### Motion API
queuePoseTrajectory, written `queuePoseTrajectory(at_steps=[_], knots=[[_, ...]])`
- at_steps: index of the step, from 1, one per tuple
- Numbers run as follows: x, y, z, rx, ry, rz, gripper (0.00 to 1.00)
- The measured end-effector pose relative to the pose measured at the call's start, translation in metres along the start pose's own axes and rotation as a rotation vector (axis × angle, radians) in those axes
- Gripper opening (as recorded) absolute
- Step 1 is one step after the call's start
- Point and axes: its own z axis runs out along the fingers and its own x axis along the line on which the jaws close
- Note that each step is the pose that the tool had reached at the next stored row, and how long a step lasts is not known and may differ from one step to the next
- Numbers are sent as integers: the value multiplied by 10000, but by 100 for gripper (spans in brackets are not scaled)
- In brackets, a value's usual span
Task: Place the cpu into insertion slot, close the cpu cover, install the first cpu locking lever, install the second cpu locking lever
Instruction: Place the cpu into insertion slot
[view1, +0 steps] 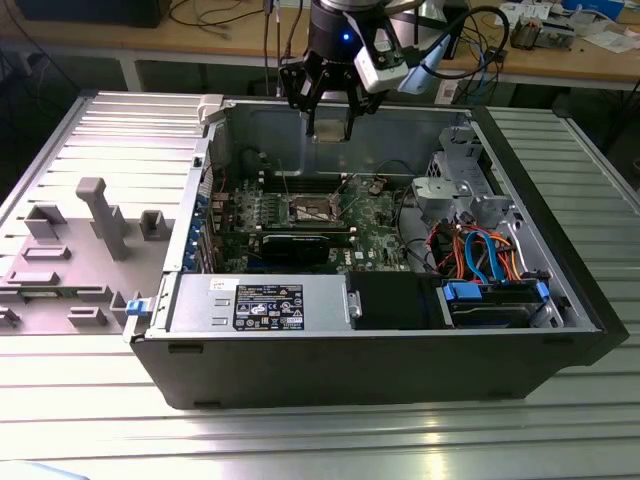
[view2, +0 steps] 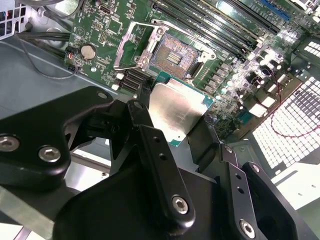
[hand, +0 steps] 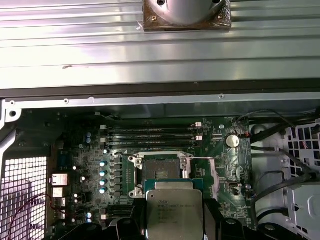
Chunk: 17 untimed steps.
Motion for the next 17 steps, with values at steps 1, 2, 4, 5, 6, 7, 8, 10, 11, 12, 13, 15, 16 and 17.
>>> queuePoseTrajectory(at_steps=[1,2,4,5,6,7,8,10,11,12,13,15,16,17], knots=[[0,0,2,0,0,0,55],[0,0,4,0,0,0,55],[0,-2,22,0,0,-1,55],[0,-2,23,1,0,0,55],[-1,-2,25,-1,0,0,55],[0,-3,28,0,0,0,55],[-1,-3,31,0,0,0,55],[-1,-4,35,0,0,0,55],[-1,-4,36,0,0,0,55],[0,-4,38,0,0,0,55],[0,-4,39,0,0,0,55],[-1,-4,42,0,0,0,55],[0,-5,43,0,0,0,55],[-1,-5,46,-1,0,0,55]])
